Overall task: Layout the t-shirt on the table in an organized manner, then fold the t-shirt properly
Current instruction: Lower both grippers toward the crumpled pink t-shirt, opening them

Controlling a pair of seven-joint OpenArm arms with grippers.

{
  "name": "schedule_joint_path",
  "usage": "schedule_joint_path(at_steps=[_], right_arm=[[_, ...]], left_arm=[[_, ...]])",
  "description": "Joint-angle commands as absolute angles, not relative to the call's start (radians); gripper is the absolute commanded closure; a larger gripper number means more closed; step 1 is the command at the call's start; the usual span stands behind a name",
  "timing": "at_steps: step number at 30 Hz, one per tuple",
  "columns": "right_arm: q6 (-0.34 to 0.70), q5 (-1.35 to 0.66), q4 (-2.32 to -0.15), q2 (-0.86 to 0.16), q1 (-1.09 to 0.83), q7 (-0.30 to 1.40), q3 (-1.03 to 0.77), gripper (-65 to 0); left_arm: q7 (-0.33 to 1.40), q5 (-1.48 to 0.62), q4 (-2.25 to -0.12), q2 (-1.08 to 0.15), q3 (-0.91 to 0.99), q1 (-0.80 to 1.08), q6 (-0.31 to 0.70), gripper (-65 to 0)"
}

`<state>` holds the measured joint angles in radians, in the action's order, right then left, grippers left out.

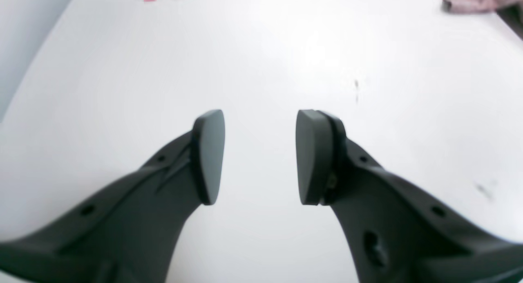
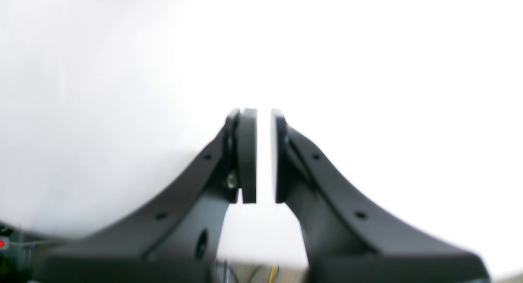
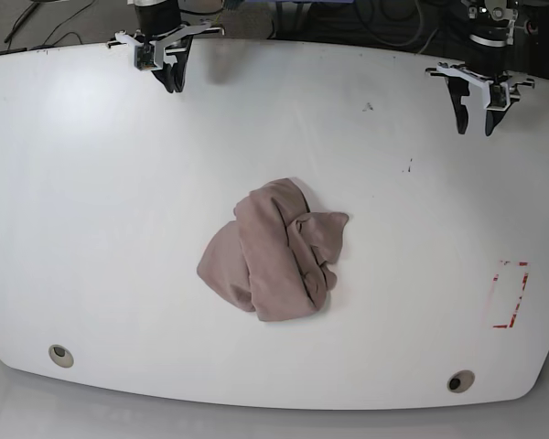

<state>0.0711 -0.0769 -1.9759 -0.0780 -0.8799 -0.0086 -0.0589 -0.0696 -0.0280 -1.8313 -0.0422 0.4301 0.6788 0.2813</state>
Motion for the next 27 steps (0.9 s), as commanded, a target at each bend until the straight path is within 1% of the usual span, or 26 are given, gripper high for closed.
schedule_joint_path(at_steps=[1,4,11,14,22,27], right_arm=[[0.077,-0.082,-1.998,-0.084,-0.871,-0.03,-0.059,-5.0],[0.077,-0.082,-1.998,-0.085,-0.843,-0.03,-0.059,-5.0],[0.077,-0.084,-1.995,-0.087,-0.757,-0.03,-0.059,-5.2],[0.077,-0.084,-1.995,-0.085,-0.719,-0.022,-0.058,-5.3],[0.081,-0.084,-1.992,-0.087,-0.573,0.127,-0.059,-5.3],[0.081,-0.084,-1.989,-0.087,-0.492,0.189,-0.059,-5.3]], left_arm=[[-0.097,-0.036,-1.845,-0.05,0.433,0.653,0.277,-26.7],[-0.096,-0.035,-1.845,-0.05,0.433,0.621,0.277,-26.7],[-0.015,-0.035,-1.845,-0.05,0.432,0.522,0.277,-26.7],[-0.01,-0.035,-1.845,-0.05,0.432,0.489,0.277,-26.7],[-0.008,-0.033,-1.844,-0.05,0.41,0.415,0.277,-26.7],[-0.008,-0.031,-1.842,-0.051,0.374,0.381,0.277,-26.9]])
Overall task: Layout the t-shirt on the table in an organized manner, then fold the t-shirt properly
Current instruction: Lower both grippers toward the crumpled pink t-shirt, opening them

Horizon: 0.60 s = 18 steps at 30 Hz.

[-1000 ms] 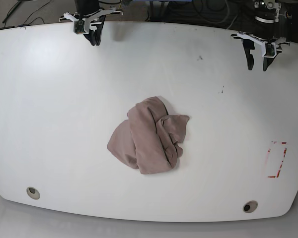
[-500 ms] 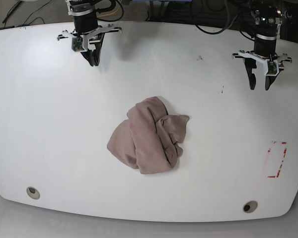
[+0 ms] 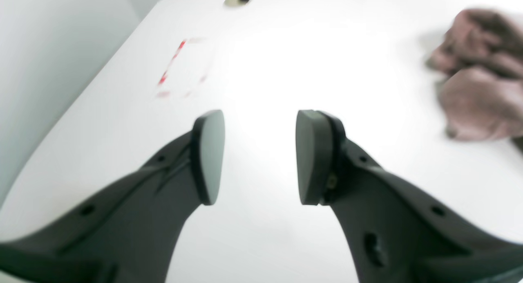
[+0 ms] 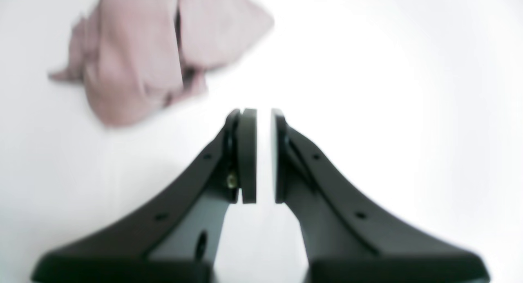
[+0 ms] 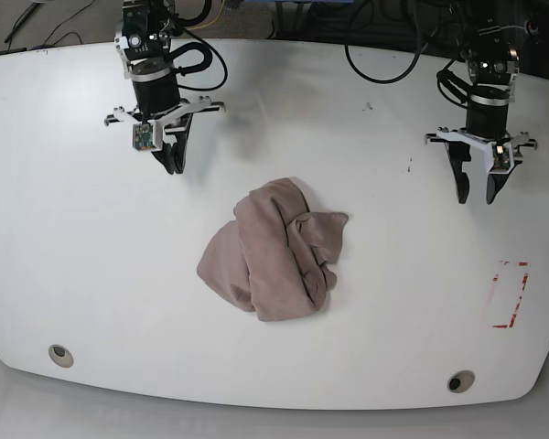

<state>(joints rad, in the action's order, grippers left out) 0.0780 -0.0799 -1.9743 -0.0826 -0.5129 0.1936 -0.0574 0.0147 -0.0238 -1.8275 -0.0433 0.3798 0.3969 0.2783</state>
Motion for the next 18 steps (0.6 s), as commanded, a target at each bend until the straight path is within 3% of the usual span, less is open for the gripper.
schedule_joint_path(at_steps=[1,9,12,18], right_arm=[[0.081,-0.084,-1.986,-0.087,-0.478,0.2,-0.059,-5.3],[0.081,-0.085,-1.982,-0.082,-0.389,0.297,-0.059,-7.7],[0.082,-0.085,-1.982,-0.082,-0.384,0.302,-0.058,-13.6],[0.085,-0.087,-1.98,-0.079,-0.367,0.302,-0.053,-26.2]], left_arm=[[-0.008,-0.031,-1.842,-0.051,0.366,0.374,0.277,-27.0],[0.074,-0.03,-1.828,-0.051,0.318,0.303,0.277,-27.2],[0.111,-0.031,-1.828,-0.051,0.318,0.28,0.277,-28.9],[0.125,-0.031,-1.828,-0.051,0.317,0.259,0.277,-39.7]])
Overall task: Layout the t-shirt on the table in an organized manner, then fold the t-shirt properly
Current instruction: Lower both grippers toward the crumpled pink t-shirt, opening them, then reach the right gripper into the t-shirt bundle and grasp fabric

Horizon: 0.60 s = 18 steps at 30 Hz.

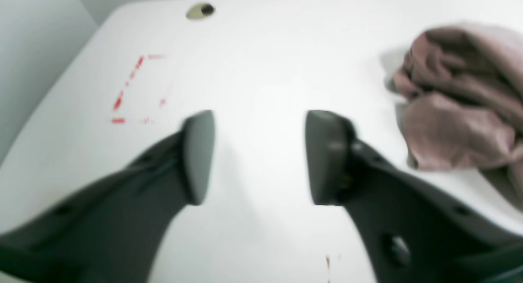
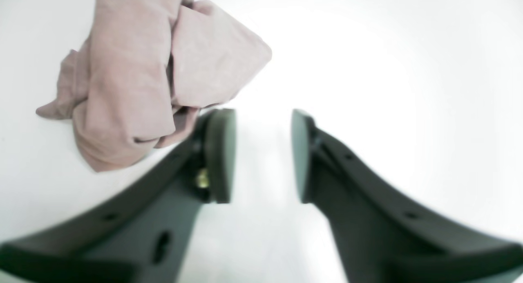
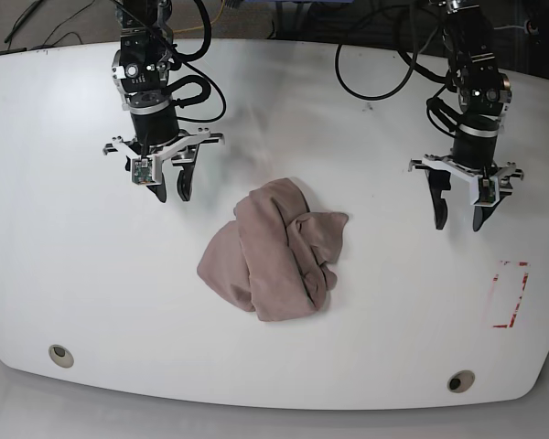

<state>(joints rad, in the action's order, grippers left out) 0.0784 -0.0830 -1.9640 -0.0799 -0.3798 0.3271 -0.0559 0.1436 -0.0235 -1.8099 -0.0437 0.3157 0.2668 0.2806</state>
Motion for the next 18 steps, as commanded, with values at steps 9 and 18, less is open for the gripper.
schedule_joint_path(at_steps=[9,18], right_arm=[[0.088,-0.186,-1.937,-0.064,-0.263,0.349,-0.05,-27.1],[0.09,-0.269,-1.828,-0.059,-0.13,0.374,-0.045,-27.1]], left_arm=[[0.125,-0.035,-1.825,-0.076,0.236,0.237,0.277,-40.9],[0.127,-0.031,-1.828,-0.076,0.171,0.219,0.277,-41.0]])
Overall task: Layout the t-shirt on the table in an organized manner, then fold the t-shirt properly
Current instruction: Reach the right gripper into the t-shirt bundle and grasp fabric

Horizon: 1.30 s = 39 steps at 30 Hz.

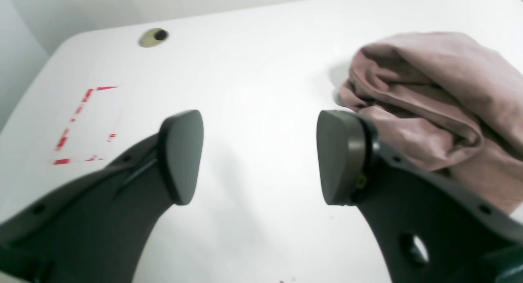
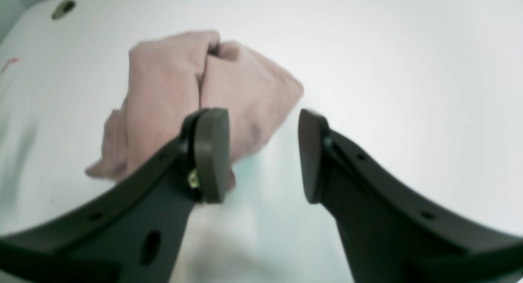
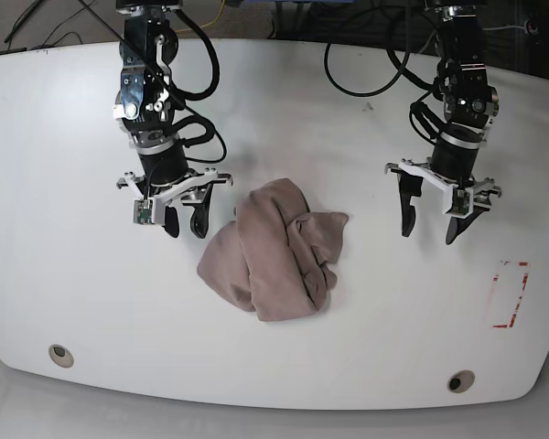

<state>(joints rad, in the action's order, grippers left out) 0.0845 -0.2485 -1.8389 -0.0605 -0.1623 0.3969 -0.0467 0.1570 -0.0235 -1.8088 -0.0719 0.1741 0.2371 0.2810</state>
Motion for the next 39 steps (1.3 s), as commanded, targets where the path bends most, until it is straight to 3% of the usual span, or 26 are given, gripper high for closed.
schedule_joint_path(at_steps=[1,24,39], right_arm=[[0.091,-0.28,-1.813,-0.059,-0.114,0.374,-0.044,-27.1],[0.116,-0.424,-1.65,-0.059,0.088,0.429,0.065,-27.0],[0.116,-0.263,-1.653,-0.091,0.108,0.429,0.352,-26.8]], left_arm=[[0.127,-0.031,-1.828,-0.076,0.17,0.216,0.277,-41.0],[0.127,-0.03,-1.828,-0.102,0.176,0.232,0.277,-40.5],[0.127,-0.03,-1.825,-0.105,0.252,0.257,0.275,-40.5]])
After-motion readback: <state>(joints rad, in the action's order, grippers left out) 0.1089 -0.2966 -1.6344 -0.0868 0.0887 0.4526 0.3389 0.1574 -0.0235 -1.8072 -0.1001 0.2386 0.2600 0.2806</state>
